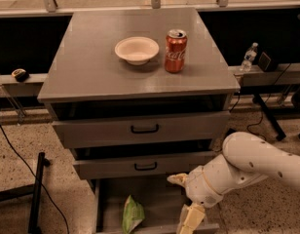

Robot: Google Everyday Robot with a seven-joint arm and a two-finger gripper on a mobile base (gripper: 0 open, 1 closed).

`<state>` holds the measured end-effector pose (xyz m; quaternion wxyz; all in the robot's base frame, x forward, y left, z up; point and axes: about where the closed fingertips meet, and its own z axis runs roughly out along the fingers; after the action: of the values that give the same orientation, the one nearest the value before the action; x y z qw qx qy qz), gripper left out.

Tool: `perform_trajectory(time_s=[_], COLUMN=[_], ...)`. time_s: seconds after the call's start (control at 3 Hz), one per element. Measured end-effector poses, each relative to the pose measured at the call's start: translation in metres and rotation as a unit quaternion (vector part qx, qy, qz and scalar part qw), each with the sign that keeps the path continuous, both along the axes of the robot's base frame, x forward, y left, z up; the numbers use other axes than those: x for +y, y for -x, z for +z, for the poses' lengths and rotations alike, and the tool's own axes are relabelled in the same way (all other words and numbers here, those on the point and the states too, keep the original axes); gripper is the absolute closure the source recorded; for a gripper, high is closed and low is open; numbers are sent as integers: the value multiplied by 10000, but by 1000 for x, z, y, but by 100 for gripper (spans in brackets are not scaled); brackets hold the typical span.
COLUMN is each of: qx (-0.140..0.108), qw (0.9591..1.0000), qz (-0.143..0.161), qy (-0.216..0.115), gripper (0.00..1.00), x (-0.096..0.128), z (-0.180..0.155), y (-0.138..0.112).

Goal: Pick green rice chip bag from bottom drawer and place on counter

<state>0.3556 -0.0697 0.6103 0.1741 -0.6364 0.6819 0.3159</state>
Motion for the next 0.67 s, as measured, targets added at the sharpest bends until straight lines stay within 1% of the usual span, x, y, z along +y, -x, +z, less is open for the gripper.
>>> perform_trajectory(time_s=[0.33,0.67], qx=[-135,-543], qw=[9997,9973], qz=[-223,-352], qy=[-10,-339], gripper=[0,0], x=[3,12], z=[-4,-41], y=[-2,0])
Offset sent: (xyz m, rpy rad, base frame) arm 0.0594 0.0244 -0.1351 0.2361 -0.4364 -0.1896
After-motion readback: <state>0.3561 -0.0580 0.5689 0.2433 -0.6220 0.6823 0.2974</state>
